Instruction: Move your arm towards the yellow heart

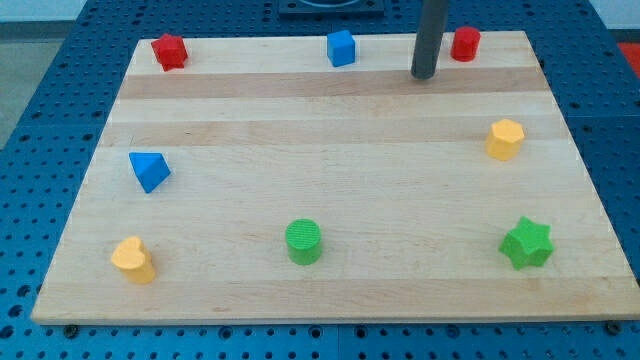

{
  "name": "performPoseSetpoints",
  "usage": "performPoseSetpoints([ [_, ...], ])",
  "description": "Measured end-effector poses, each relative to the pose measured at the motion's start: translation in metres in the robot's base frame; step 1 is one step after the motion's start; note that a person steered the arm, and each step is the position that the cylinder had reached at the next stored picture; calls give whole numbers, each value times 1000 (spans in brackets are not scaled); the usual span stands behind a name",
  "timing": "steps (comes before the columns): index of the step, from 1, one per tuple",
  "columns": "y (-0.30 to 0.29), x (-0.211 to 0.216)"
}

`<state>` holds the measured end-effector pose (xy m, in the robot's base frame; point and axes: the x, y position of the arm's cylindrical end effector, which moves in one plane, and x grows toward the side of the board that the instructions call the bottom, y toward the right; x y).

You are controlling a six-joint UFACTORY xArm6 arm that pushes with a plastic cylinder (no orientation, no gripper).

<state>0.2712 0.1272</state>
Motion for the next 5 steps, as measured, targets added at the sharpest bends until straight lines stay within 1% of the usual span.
performPoseSetpoints([
  [1, -47, 40],
  [2, -153, 126],
  [3, -218, 205],
  [4, -238, 229],
  [5, -281, 227],
])
